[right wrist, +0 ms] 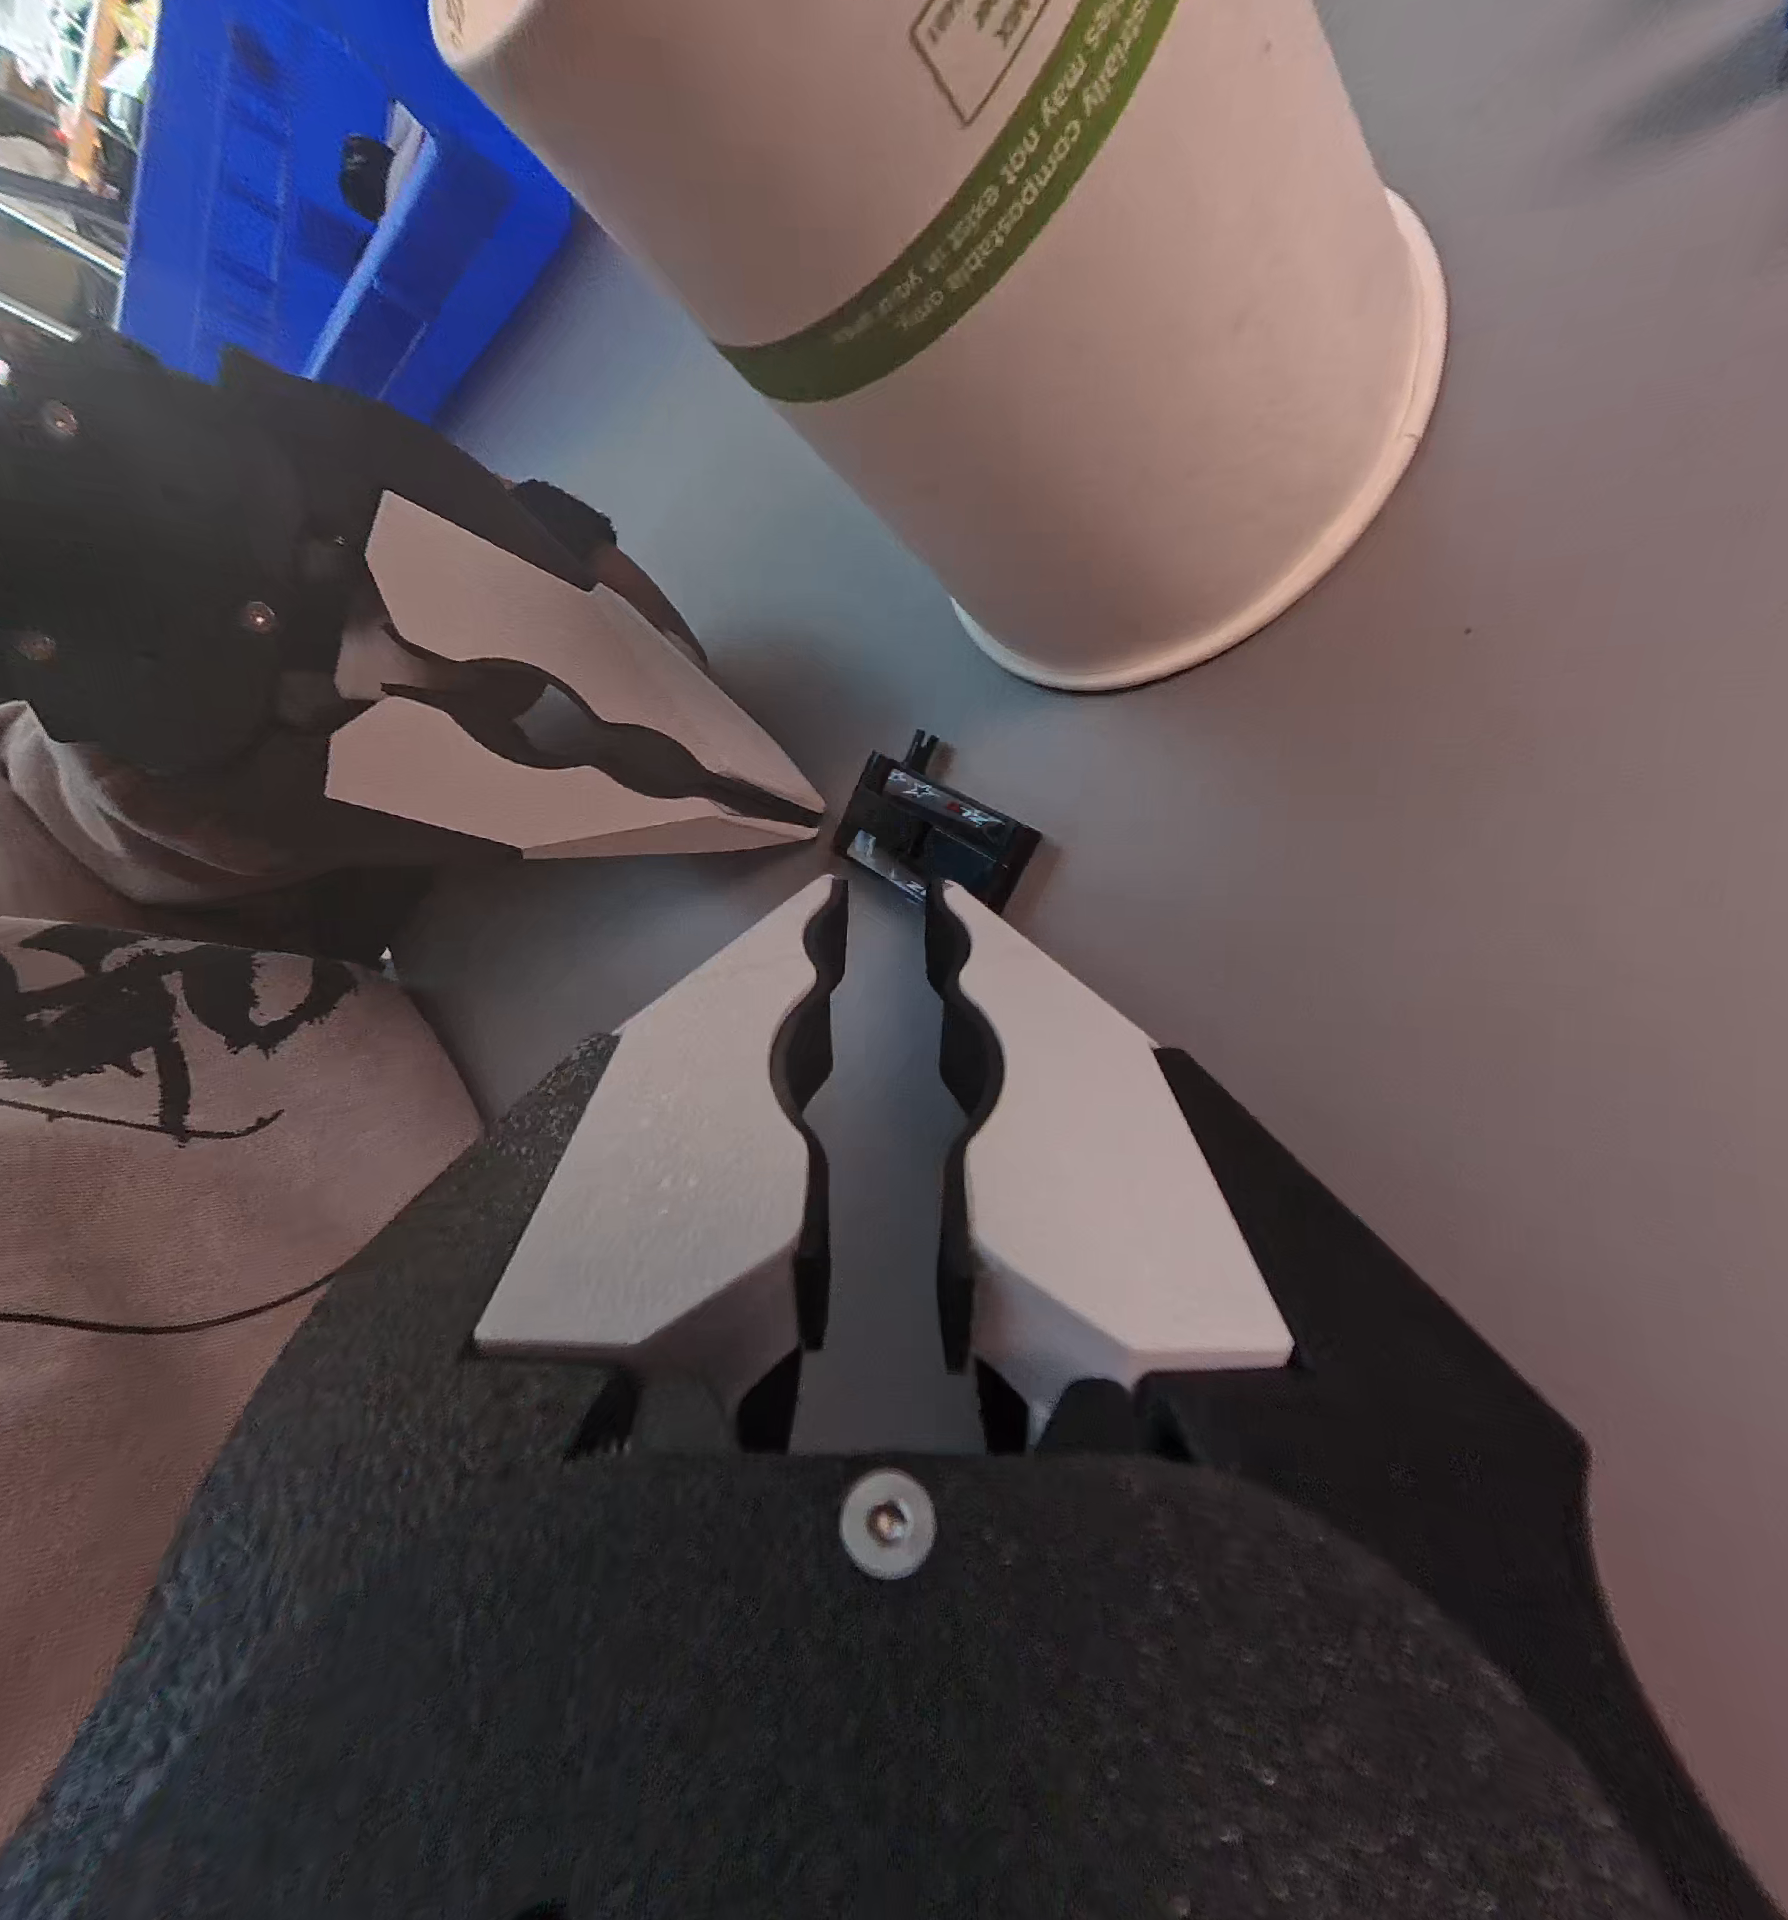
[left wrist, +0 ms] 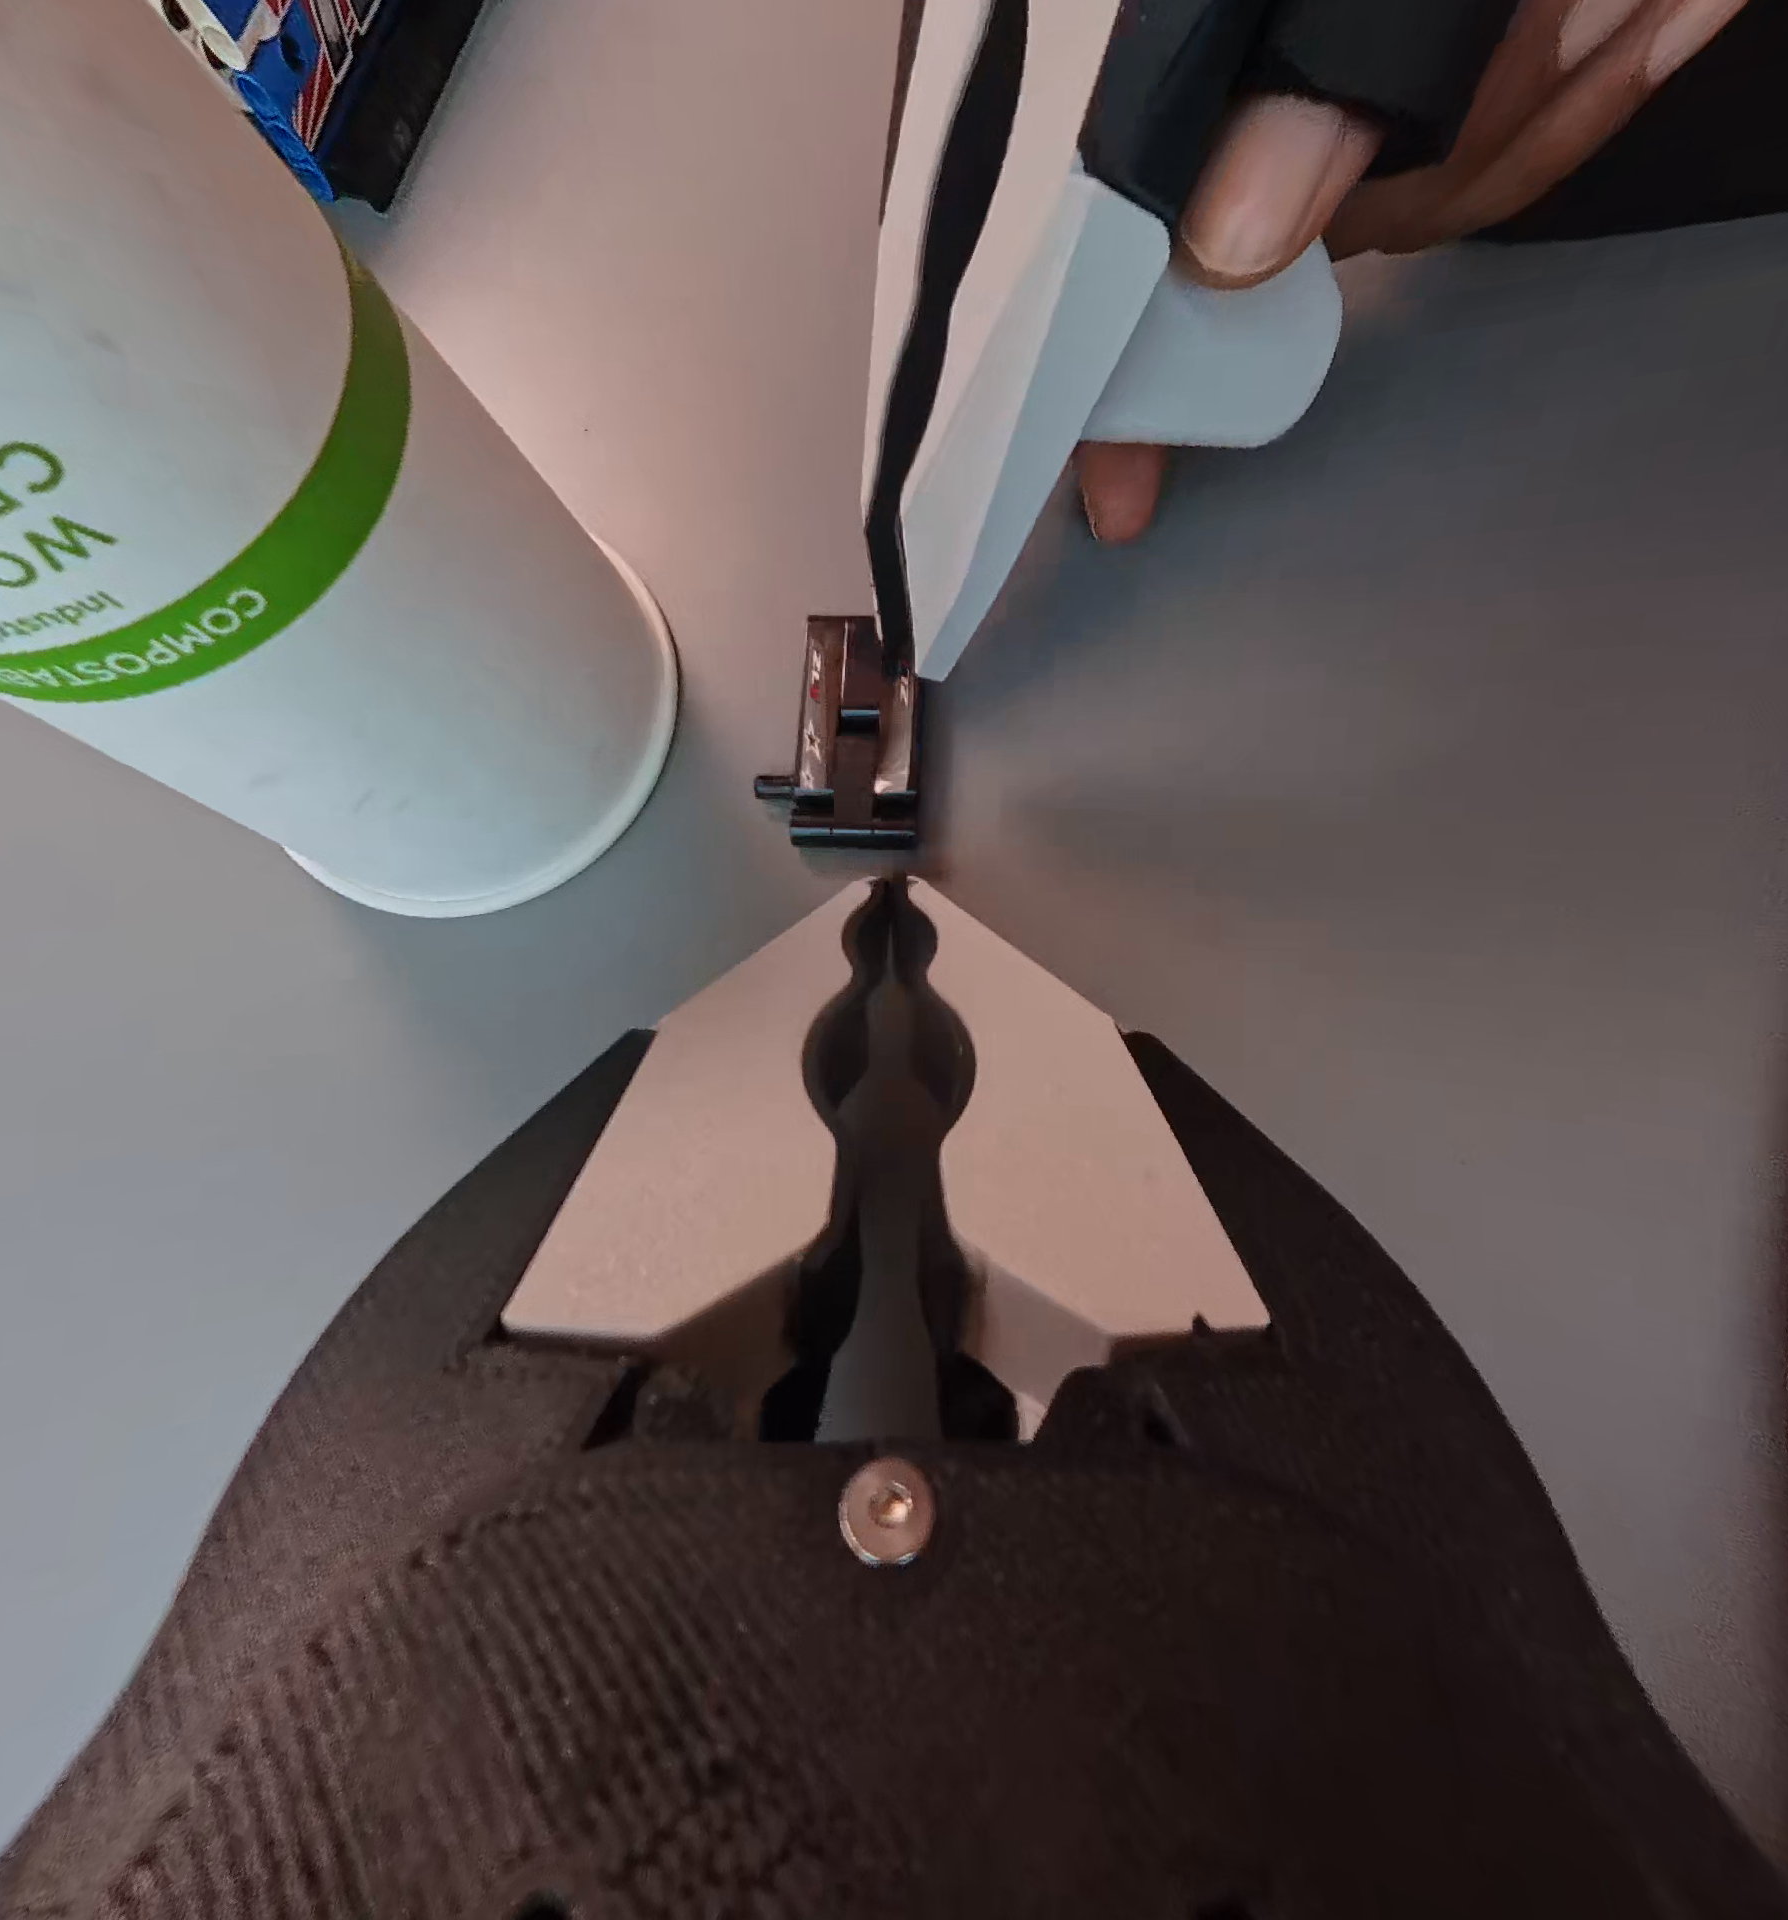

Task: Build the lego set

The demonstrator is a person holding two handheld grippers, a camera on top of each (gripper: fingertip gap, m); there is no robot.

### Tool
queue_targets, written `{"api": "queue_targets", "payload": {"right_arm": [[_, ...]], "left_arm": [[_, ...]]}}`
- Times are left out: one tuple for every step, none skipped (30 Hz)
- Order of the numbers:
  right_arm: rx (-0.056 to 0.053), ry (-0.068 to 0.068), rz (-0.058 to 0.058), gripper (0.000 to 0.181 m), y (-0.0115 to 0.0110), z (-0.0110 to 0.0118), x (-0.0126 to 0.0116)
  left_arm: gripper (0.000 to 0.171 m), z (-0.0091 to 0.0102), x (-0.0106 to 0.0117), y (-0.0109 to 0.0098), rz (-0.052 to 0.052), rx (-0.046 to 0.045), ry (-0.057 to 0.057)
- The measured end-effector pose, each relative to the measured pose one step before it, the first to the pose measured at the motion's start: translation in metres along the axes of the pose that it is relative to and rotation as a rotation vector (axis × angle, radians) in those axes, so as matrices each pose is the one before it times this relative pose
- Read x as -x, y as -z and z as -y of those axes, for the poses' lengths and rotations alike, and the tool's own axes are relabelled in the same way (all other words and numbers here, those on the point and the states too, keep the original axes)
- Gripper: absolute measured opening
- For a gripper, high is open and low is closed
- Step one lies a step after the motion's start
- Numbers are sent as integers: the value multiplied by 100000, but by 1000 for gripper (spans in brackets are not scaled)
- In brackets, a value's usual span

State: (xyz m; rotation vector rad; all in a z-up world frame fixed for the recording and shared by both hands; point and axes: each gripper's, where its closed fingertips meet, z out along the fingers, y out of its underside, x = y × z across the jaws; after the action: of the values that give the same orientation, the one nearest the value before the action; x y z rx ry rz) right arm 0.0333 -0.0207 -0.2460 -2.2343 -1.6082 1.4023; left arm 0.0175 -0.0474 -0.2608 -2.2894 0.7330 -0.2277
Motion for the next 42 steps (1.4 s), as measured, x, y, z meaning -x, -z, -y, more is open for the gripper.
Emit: {"api": "queue_targets", "payload": {"right_arm": [[34, 689, -237, 10, -129, -110, 79], [-452, -803, 416, 10, -45, 40, 67], [-199, -452, 112, 9, -5, 15, -46], [-207, -364, 209, 9, 12, 3, -11], [-121, -148, 211, 10, 12, -5, 38], [294, 431, -143, 10, 3, -63, 30], [496, 699, -221, 10, 5, -92, 45], [202, 407, -50, 10, -2, -49, 59], [-34, 24, 79, 11, -2, -23, 32], [60, -44, 223, 11, -1, -42, 50], [-14, 57, 310, 11, -5, -44, 49], [-109, 70, 191, 11, -1, -33, 23], [163, 17, 206, 10, 7, -68, 37], [-190, -10, -133, 10, 23, -22, -12], [2, -63, -297, 9, 29, -42, -45], [-167, -39, -303, 9, 53, 3, -67], [134, 185, -619, 9, 66, -35, -90], [298, 327, -668, 9, 88, -35, -88], [255, 186, -674, 10, 90, -25, -88], [377, 185, -10, 10, 33, -63, 21], [177, 170, -75, 11, 5, -36, 43], [285, 575, -367, 11, 22, -44, 8], [472, 628, -256, 11, 15, -35, 28], [401, 636, -244, 11, 8, -25, 15], [339, 659, -412, 11, 0, -20, -2], [495, 953, -498, 11, 2, -23, -7], [792, 1339, -690, 11, 5, -44, 12], [896, 1511, -734, 11, 8, -61, 23], [852, 1319, -606, 12, 11, -48, 46], [787, 1193, -423, 13, 5, -37, 66], [789, 1414, -902, 14, 19, -25, 16], [575, 2028, -1944, 15, 57, -3, -86], [684, 1924, -5493, 32, 169, 16, -625], [2651, 4077, -5546, 34, 187, -279, -673], [876, 2769, -1118, 38, 112, -128, 31], [946, 1026, 436, 39, -5, -173, 278], [577, 1572, -1777, 41, 53, -81, -45], [-270, 2392, -4209, 44, 162, 69, -488], [-2568, 2363, -4425, 44, 273, 346, -687], [-3435, -661, -1811, 41, 276, 401, -470], [-3326, -4500, 2494, 40, 156, 424, 86], [-2328, -4794, 3083, 39, -32, 296, 294]], "left_arm": [[1, 30, 18, 22, -559, -726, 754], [8, 77, -65, 48, -1411, -936, 804], [17, 111, 1, 64, -1056, -1172, 523], [24, 170, 196, 88, 257, -1490, 310], [31, 158, 64, 55, -256, -1204, -727], [36, 107, 81, -16, 203, -867, -644], [39, 10, 0, -125, 122, -184, -465], [42, -42, -115, -233, -269, 235, -510], [43, -55, -83, -257, 289, 408, -739], [41, 237, -26, -143, 943, -1003, -1085], [40, 153, -52, -147, 432, -252, -651], [39, 142, -5, -145, 562, -335, -404], [37, 107, 0, -87, 425, -223, -723], [32, 39, 60, -53, 566, 25, -610], [26, -10, -6, 8, 140, 336, -822], [23, -4, -19, -4, 391, 114, -723], [23, 6, -8, 4, 641, -62, -637], [23, 7, 7, 9, 430, 62, 140], [23, 5, -23, -5, 192, 57, 169], [23, 0, -27, -4, 87, 164, -215], [23, 2, -21, 3, 109, 202, -38], [23, 6, -57, 7, -61, 135, -151], [23, -6, -27, 9, 158, 66, -4], [23, -6, -38, 7, 267, 161, -180], [23, -13, -14, 8, 398, 255, -170], [23, -5, -66, 7, -10, 318, -63], [23, -4, -32, 11, 77, 177, 91], [23, -6, -44, 3, -48, 111, 103], [23, -6, -18, -3, 35, 151, 183], [23, -3, -17, 12, 148, 140, 125], [23, -11, -8, -1, 208, 52, -2], [23, -35, -16, 26, -37, 306, 370], [23, -44, -4, 39, -143, 163, 486], [23, -30, -4, 30, -47, -58, 490], [23, 1, -4, 7, 112, -84, 115], [23, 12, 1, 2, 119, 32, 3], [23, -8, 7, -2, 59, 99, 292], [23, -1, 4, 0, 135, 5, 217], [23, -5, 0, 8, 307, 27, 224], [23, -1, -2, 2, 476, 96, 230], [23, 4, -17, 1, 379, 82, -56], [23, 18, -13, -5, 334, 120, 161]]}}
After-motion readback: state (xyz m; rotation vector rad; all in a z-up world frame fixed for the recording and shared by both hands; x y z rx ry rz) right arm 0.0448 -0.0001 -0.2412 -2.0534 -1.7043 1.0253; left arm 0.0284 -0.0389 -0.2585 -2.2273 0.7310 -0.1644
